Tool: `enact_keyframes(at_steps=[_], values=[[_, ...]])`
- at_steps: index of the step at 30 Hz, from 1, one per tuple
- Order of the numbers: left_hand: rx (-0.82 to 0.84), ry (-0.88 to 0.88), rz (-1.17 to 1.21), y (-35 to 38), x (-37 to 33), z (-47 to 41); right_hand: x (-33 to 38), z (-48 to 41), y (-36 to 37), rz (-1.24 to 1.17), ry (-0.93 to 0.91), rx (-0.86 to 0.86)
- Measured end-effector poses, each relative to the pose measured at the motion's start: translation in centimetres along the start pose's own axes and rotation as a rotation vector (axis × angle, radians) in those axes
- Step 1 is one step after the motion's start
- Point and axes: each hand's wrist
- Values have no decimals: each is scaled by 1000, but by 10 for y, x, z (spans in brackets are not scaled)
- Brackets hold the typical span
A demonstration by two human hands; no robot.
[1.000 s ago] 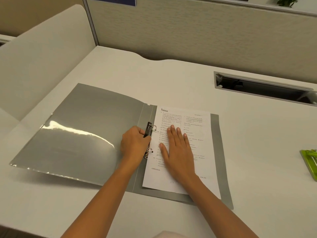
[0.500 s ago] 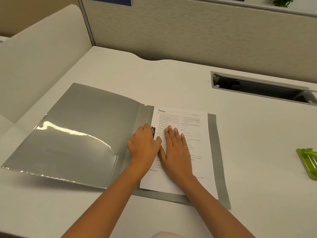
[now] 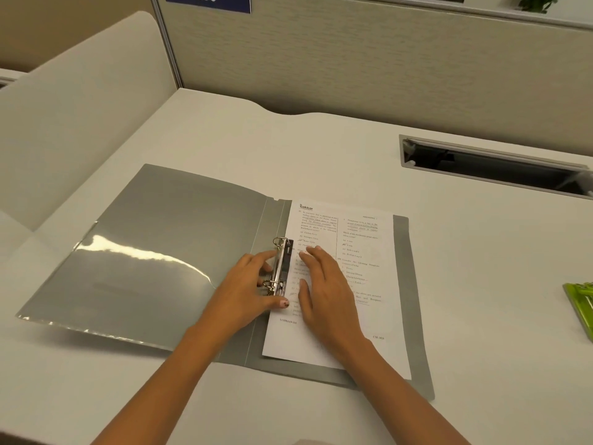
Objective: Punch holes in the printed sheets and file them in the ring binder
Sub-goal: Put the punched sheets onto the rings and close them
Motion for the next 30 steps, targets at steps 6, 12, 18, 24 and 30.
enact_keyframes(at_steps=[6, 12, 18, 24, 30], values=[[-62, 82, -11, 7, 3, 3, 2, -16, 2, -244, 127, 42], [-144, 64, 34, 14, 7, 6, -3, -49, 9, -346, 154, 37], [-217, 72, 31, 22, 9, 7, -8, -75, 17, -451, 251, 80], [-297, 60, 65, 27, 10, 13, -13, -70, 24, -452, 258, 66], [-427, 129, 88, 31, 12, 18, -13, -66, 27, -462, 224, 65]])
Point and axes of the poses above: each hand's wrist, its own z-axis away from the middle knuckle, its own y-axis out of the palm, x = y × z, and after that the axes turned 8 degrees about -x, right-handed
